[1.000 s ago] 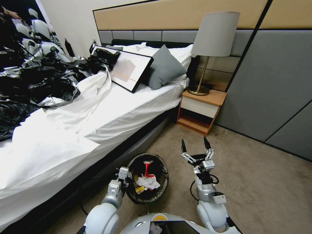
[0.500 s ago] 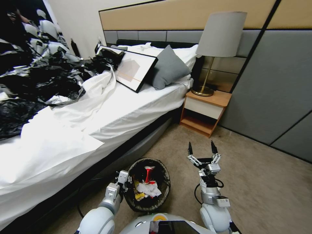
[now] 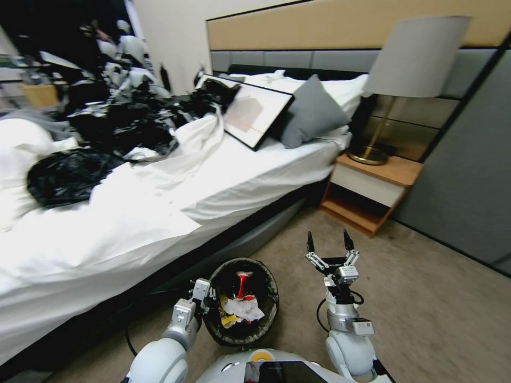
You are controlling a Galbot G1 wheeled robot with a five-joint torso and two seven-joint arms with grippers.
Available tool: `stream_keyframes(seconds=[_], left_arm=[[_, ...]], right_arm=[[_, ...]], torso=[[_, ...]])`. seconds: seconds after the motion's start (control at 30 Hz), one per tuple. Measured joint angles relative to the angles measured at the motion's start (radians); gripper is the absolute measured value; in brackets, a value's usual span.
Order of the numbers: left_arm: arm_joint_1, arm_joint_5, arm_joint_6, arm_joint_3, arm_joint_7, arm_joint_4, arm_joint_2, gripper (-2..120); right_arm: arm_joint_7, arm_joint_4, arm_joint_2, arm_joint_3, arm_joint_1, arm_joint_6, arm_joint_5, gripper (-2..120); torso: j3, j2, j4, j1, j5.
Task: Pick up the trash bin, then pick up the garbage from the floor and place it into the trash bin.
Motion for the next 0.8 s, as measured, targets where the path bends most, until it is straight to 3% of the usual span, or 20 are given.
stream_keyframes(seconds=[0.8], left_arm=[[-0.003, -0.002, -0.003, 0.007, -0.004, 0.006, -0.011, 0]], right_arm=[[-0.026, 0.02, 0.015, -0.044, -0.051, 0.015, -0.078, 100]], torso=[[0.0, 0.0, -0.0001, 0.0, 0.0]])
